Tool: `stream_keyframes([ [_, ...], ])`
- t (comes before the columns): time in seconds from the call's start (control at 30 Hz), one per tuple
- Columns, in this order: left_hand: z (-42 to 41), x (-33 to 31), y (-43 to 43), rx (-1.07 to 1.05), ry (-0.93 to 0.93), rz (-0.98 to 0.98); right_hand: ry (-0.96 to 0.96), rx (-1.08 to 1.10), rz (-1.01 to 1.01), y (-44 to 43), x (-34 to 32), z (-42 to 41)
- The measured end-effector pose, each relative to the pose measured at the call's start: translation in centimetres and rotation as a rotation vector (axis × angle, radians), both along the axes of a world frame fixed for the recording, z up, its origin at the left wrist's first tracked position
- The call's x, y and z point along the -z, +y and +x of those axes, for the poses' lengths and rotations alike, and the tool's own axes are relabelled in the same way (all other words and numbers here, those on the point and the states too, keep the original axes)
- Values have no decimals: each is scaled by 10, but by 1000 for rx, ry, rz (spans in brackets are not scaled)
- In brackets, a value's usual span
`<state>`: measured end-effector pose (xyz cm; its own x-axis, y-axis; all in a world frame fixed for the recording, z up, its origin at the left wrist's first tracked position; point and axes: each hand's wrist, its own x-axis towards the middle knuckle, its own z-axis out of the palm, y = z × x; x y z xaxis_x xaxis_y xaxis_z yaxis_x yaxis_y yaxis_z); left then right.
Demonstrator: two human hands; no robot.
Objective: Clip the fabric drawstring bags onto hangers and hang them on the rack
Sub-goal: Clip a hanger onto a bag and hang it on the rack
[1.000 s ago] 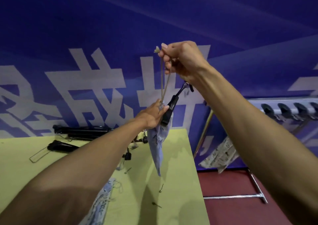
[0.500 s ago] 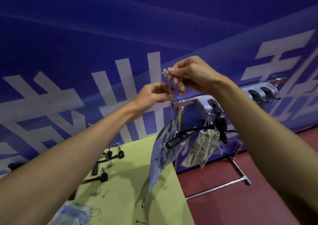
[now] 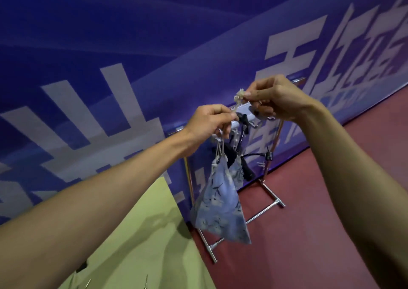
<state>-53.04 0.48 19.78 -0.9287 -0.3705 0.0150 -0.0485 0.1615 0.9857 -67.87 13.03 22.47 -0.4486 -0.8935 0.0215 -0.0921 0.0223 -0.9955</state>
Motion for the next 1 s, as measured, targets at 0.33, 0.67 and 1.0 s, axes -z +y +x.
stream_keyframes([
  [0.33, -86, 62, 11, 52, -196, -47, 191, 73, 292, 10, 60, -76],
  [0.67, -164, 135, 13, 104, -452, -73, 491, 314, 500, -1, 135, -128],
  [1.0, -217, 170, -6, -58, -589, -128, 511, 577, 430, -43, 188, -154],
])
